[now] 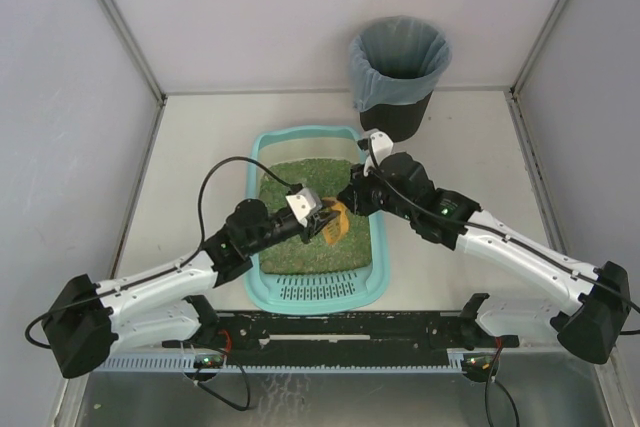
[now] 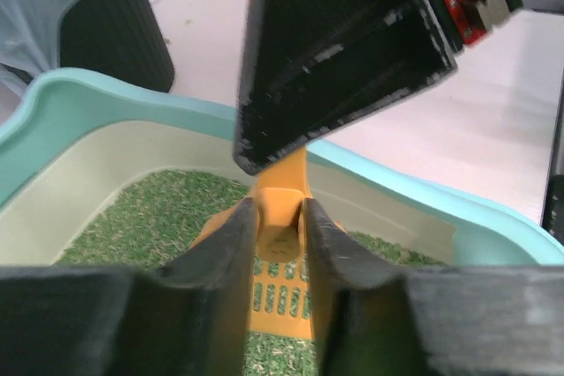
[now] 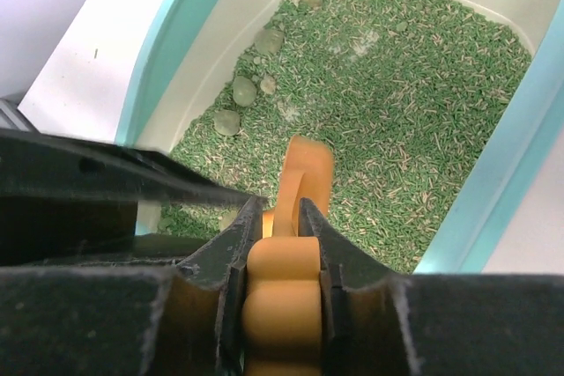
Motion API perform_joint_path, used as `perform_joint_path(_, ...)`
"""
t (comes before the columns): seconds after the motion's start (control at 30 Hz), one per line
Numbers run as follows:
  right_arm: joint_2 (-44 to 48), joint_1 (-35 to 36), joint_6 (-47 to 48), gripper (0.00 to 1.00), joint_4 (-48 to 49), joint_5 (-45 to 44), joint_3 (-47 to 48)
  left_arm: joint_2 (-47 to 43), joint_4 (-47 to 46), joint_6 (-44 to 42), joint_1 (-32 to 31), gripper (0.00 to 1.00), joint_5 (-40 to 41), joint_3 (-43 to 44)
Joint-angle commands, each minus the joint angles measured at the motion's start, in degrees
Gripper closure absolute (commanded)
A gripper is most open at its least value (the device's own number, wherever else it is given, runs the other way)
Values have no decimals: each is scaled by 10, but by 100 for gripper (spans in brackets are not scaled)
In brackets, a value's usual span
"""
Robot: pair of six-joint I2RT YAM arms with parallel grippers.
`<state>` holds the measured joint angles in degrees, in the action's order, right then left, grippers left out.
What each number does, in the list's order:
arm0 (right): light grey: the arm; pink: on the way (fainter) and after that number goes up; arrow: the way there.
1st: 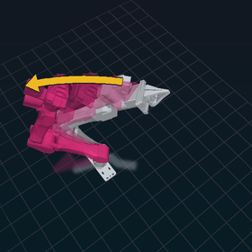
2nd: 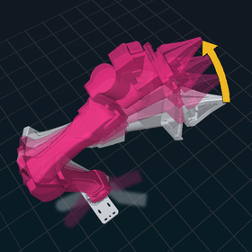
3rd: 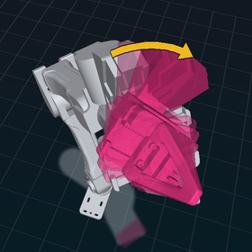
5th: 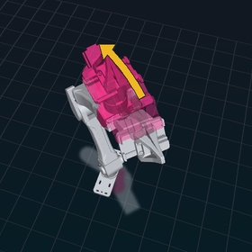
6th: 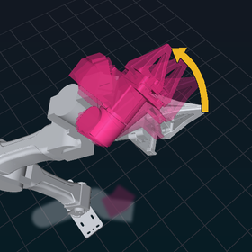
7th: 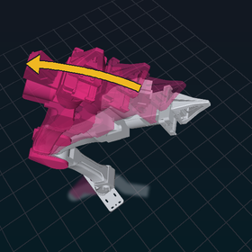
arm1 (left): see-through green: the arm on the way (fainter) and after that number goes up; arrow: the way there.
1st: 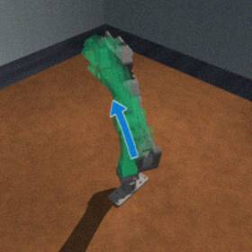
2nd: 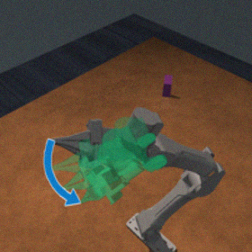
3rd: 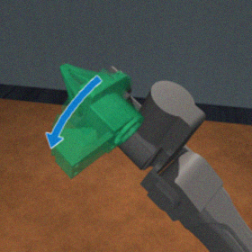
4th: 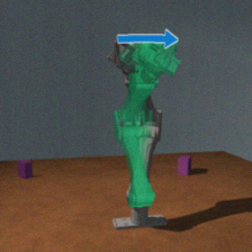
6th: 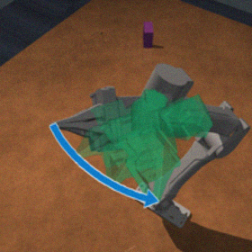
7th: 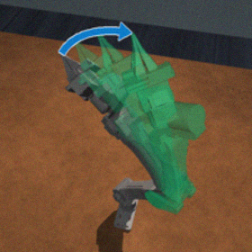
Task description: Clean the litter box
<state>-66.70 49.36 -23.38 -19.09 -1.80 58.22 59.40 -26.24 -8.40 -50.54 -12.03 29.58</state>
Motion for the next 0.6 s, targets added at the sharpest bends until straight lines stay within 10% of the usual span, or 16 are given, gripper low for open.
perform_joint_path(0.0,9,8,12,100,35,-18,-1,-48,-54,84,1,57,73,2)
perform_joint_path(0.2,33,9,36,100,35,-75,-1,-151,72,229,17,26,247,10)
perform_joint_path(0.57,13,8,-28,100,82,-116,-1,-197,567,375,289,22,241,164)
